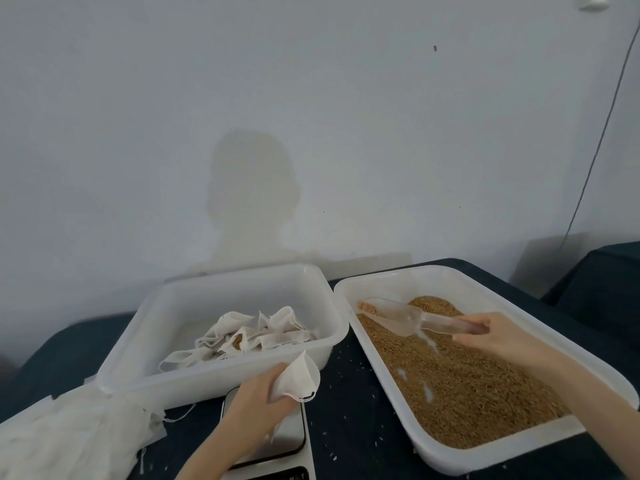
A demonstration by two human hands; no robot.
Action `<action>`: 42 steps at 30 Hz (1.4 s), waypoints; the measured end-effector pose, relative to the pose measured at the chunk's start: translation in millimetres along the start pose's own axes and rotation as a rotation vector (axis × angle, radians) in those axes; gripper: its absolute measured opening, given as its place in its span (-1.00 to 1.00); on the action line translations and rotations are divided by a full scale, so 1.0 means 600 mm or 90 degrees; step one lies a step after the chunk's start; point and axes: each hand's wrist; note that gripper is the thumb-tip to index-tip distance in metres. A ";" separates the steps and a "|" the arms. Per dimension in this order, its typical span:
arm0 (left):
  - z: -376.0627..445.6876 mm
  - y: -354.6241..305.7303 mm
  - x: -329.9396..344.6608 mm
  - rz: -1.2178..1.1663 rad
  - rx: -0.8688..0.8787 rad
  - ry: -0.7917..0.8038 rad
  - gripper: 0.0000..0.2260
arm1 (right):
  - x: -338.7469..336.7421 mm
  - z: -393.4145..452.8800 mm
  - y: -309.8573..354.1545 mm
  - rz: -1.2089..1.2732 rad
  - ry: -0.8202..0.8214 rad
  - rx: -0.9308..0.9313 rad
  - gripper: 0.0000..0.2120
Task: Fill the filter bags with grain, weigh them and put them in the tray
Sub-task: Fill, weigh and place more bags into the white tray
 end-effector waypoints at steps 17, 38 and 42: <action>-0.016 -0.002 -0.034 -0.057 0.043 0.004 -0.73 | 0.031 -0.031 0.089 -0.044 0.239 -0.178 -0.63; -0.028 -0.007 -0.051 0.092 0.075 0.027 -0.68 | 0.076 -0.021 0.147 -0.009 0.332 -0.222 -0.70; -0.039 -0.005 -0.060 0.061 0.038 0.041 -0.45 | 0.085 -0.020 0.167 -0.028 0.309 -0.218 -0.69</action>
Point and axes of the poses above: each hand's wrist, its own z-axis towards the middle knuckle, its own x-axis out of the palm, y = z × x, and after that the axes turned 7 degrees about y, right-handed
